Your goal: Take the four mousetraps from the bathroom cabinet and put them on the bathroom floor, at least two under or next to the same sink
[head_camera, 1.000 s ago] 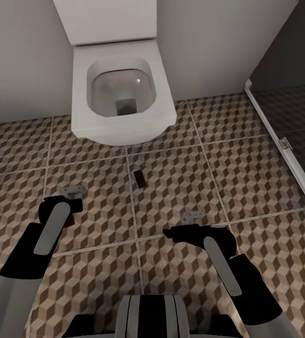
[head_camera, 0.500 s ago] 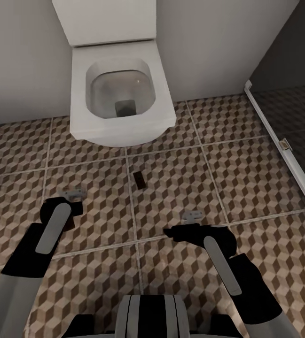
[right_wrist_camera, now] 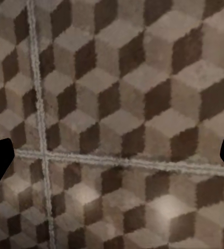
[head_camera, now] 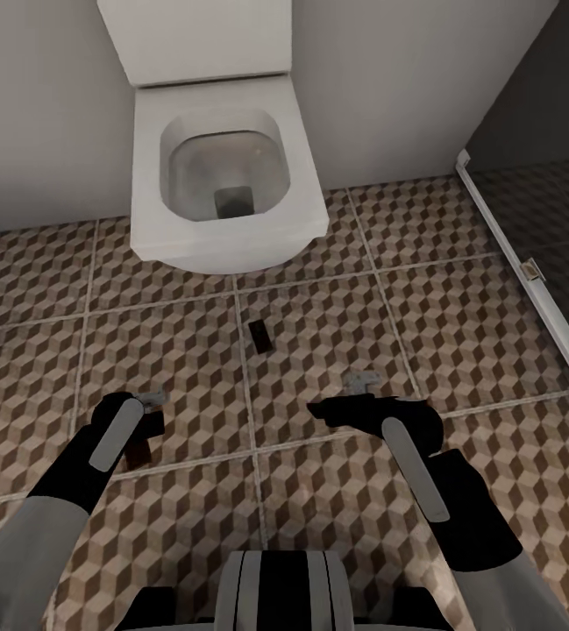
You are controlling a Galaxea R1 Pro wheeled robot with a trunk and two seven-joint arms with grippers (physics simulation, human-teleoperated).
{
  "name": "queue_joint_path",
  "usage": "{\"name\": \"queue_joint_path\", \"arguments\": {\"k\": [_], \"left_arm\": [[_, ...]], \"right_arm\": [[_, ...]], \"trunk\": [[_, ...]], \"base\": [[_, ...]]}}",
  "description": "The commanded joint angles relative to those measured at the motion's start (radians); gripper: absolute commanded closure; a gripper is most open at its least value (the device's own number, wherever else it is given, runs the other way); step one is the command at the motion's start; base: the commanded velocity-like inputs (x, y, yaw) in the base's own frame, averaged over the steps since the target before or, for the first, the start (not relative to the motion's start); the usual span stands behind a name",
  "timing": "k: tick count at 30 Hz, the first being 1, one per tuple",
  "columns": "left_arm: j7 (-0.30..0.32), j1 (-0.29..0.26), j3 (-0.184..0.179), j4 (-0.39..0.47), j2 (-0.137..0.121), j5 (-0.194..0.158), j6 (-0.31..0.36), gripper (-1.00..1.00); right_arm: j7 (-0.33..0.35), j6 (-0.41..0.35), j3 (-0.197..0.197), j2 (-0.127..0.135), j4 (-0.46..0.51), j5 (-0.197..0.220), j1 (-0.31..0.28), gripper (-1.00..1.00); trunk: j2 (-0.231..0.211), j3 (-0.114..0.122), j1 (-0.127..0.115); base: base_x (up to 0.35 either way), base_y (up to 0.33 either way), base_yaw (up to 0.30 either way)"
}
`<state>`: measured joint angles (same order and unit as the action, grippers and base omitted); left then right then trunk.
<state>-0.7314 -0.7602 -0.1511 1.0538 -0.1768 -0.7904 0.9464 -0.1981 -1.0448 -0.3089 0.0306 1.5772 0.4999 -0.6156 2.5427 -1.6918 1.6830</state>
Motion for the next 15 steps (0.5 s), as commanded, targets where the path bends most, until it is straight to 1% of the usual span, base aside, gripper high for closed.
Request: {"name": "queue_joint_path", "arguments": {"k": [1, 7, 10, 15], "left_arm": [[-0.003, -0.004, -0.004, -0.006, -0.002, -0.006, -0.004, 1.0], [0.042, -0.026, -0.005, -0.029, -0.004, 0.0, -0.074, 1.0], [0.093, -0.033, -0.005, -0.04, -0.008, 0.003, -0.134, 1.0], [0.138, -0.042, -0.006, -0.045, -0.011, 0.005, -0.194, 1.0]], "right_arm": [[-0.01, -0.002, -0.003, 0.001, -0.002, 0.01, -0.006, -1.0], [-0.01, -0.002, -0.007, 0.0, -0.011, 0.01, -0.03, -1.0], [-0.011, -0.002, -0.009, 0.001, -0.015, 0.009, -0.054, -1.0], [-0.011, -0.002, -0.009, 0.002, -0.017, 0.009, -0.065, -1.0]], "trunk": [[0.0, -0.001, 0.0], [0.0, -0.001, 0.0], [0.0, -0.001, 0.0], [0.0, -0.001, 0.0]], "base": [[0.0, 0.0, 0.0], [0.0, 0.0, 0.0], [0.0, 0.0, 0.0], [0.0, 0.0, 0.0]]}}
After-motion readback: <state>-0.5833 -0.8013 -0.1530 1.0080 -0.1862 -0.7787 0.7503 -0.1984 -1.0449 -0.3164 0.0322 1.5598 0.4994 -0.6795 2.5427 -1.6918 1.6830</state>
